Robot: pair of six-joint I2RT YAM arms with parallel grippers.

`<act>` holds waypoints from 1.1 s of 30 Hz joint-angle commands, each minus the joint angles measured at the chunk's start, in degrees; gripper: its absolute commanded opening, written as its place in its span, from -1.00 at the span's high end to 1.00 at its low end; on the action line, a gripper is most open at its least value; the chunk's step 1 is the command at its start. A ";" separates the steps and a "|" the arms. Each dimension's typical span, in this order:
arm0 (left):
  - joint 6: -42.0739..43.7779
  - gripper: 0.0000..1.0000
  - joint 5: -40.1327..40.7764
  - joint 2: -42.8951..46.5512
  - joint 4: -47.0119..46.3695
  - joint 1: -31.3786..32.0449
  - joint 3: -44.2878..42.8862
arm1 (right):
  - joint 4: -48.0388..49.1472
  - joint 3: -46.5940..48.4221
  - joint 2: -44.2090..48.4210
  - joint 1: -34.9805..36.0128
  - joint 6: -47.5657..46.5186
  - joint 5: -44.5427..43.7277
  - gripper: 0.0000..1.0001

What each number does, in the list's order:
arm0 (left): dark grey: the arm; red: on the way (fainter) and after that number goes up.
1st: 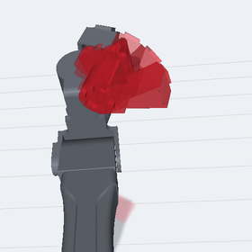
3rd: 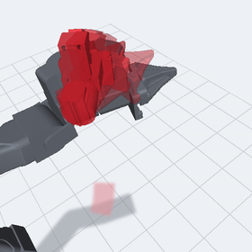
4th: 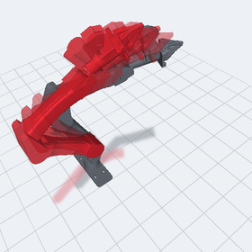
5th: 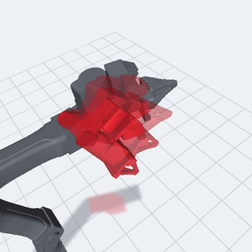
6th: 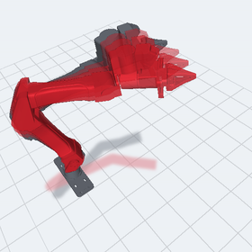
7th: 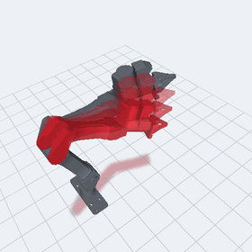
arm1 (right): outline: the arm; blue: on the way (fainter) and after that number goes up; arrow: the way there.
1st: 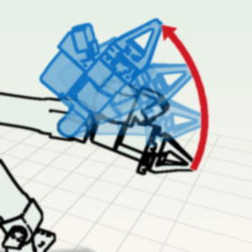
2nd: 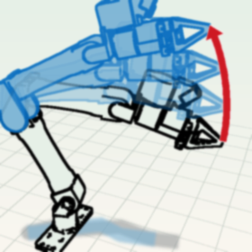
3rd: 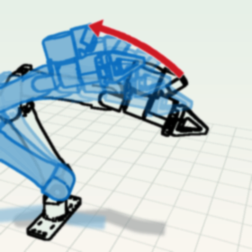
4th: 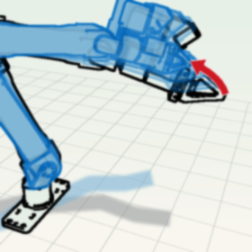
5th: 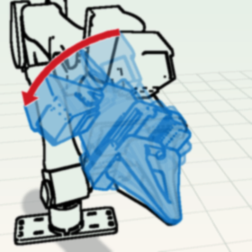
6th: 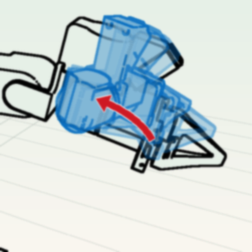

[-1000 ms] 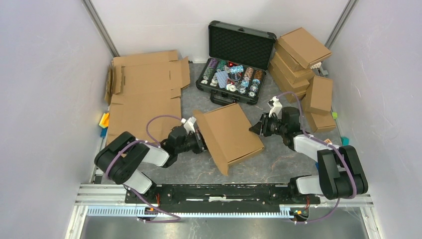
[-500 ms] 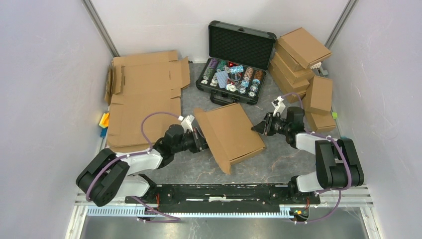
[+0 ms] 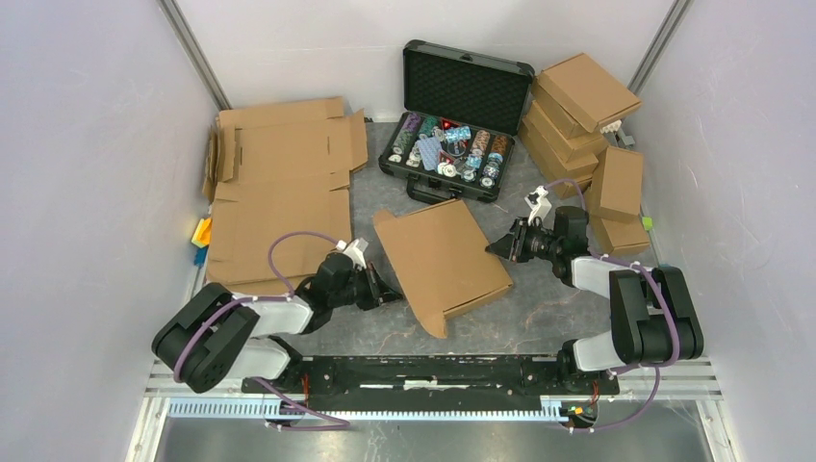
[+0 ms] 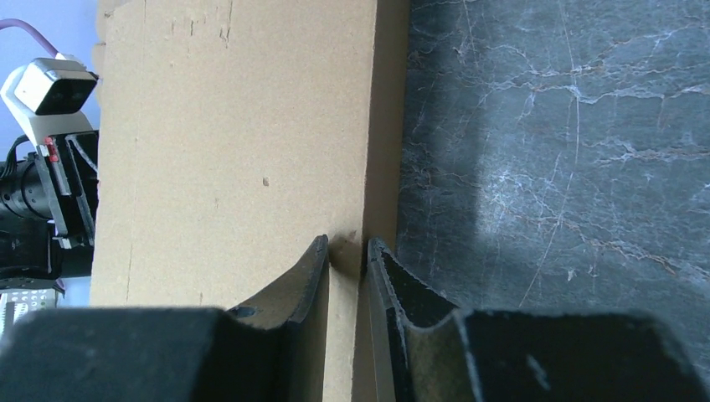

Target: Fold the paper box

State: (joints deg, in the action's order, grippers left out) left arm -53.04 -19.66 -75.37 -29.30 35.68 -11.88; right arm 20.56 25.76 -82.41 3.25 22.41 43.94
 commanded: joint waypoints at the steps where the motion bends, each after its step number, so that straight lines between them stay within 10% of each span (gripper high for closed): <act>1: -1.35 0.79 2.19 -2.73 -6.78 -0.20 -1.09 | -5.01 -1.48 -1.72 -0.32 -3.35 -3.65 0.47; 21: -14.46 0.95 6.75 -28.04 -49.01 3.07 -1.08 | -5.80 -1.32 -1.27 -0.30 -3.86 -4.03 0.45; 33: -12.57 0.96 3.39 -18.60 -41.57 4.75 -5.19 | -4.01 -2.35 4.77 0.79 -0.39 2.88 0.09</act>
State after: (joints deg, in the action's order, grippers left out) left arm -66.41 -15.64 -100.05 -72.23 39.57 -14.92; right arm 18.33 24.71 -80.60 2.87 21.19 43.72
